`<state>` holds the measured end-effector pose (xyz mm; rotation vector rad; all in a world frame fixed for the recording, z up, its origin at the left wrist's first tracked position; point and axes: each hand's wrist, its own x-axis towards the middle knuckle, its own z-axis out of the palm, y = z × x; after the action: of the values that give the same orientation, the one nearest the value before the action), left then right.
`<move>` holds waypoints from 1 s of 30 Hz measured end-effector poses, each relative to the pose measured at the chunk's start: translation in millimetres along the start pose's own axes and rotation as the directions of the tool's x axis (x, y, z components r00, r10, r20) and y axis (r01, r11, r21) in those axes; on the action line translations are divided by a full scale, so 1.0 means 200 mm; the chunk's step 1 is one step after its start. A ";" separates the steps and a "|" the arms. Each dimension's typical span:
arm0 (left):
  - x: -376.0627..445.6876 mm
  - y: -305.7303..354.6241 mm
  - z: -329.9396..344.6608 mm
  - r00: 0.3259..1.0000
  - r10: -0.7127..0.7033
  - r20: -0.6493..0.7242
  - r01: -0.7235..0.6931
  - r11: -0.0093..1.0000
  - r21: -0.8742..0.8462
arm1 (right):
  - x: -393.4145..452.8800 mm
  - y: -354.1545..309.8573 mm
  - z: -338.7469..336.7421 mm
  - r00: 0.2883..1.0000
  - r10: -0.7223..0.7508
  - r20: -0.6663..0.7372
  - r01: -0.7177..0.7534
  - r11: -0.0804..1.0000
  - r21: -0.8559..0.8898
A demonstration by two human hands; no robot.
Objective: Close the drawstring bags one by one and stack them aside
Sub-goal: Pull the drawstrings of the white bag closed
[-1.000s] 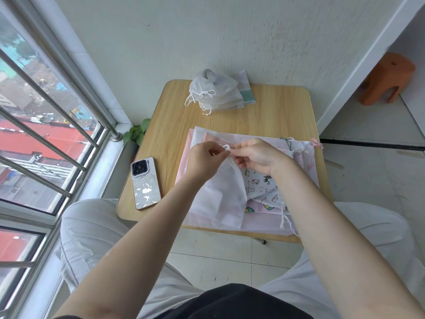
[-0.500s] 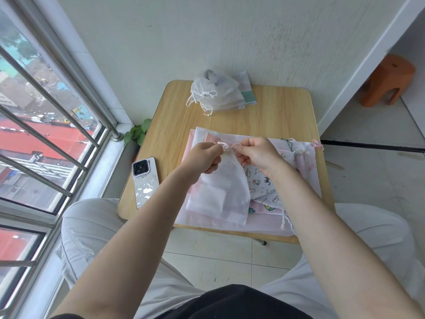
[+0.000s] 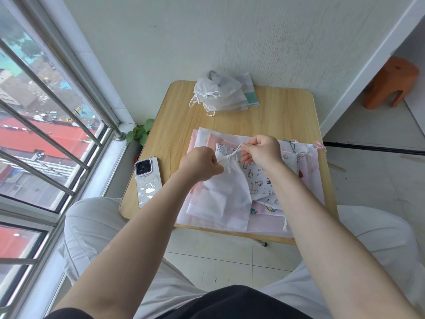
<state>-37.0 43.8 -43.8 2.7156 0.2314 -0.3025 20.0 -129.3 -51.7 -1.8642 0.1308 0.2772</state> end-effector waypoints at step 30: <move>0.83 0.18 -0.26 0.893 -0.403 0.203 0.238 0.039 -0.970 | 0.68 -0.30 0.12 0.944 -0.277 0.180 0.329 0.746 -0.579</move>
<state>139.3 51.8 -23.3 1.2133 0.7854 -0.0145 162.6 -80.7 -38.7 -2.4670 -0.3667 0.1759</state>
